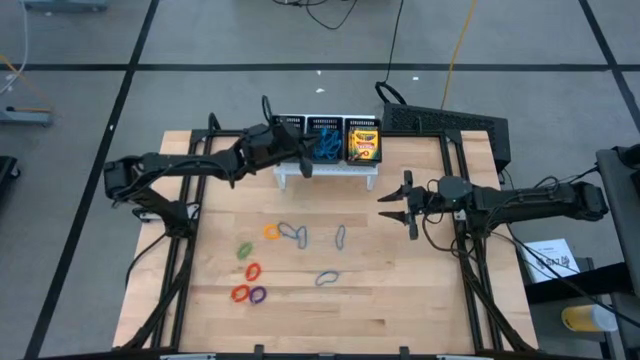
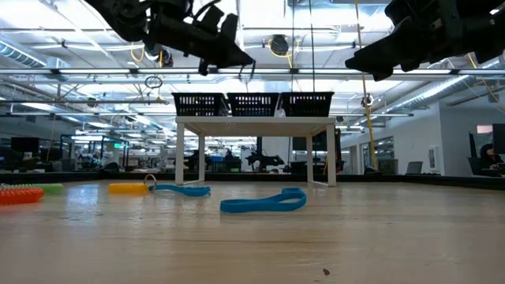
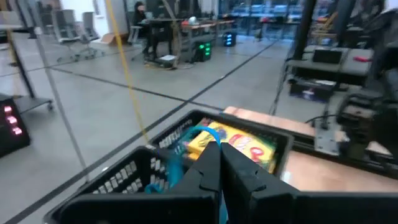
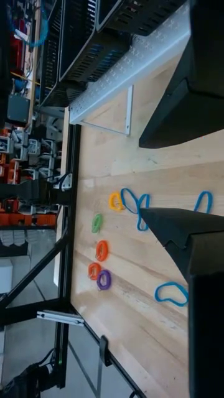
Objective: Pick & Place Office Desk Supplies
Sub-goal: Put the blue rubber band into the middle black bin
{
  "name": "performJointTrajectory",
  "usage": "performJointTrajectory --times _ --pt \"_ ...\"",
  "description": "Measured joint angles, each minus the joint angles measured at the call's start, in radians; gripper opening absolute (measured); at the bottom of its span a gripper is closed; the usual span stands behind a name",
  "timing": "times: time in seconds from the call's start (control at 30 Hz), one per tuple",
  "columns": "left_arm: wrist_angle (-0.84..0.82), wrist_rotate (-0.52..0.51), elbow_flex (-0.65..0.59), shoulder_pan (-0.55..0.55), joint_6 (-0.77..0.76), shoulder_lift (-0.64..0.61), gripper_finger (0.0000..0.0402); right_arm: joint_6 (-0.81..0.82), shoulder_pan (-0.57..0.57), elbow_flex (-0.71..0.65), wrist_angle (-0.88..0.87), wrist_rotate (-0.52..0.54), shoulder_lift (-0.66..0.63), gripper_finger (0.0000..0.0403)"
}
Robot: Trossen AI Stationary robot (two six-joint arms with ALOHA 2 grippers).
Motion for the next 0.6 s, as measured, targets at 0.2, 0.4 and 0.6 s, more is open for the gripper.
performJointTrajectory --times 0.2,0.4,0.6 --pt "-0.003 -0.019 0.000 -0.001 -0.001 0.007 0.0004 0.000 0.000 0.000 0.000 0.000 0.000 0.0155" --pt "-0.006 -0.019 0.000 -0.001 -0.004 0.009 0.0003 0.000 0.000 0.000 0.000 0.000 0.000 0.0155" --pt "0.013 -0.024 0.000 -0.001 -0.010 0.019 0.0030 0.000 0.000 0.000 0.000 0.000 0.000 0.0155"
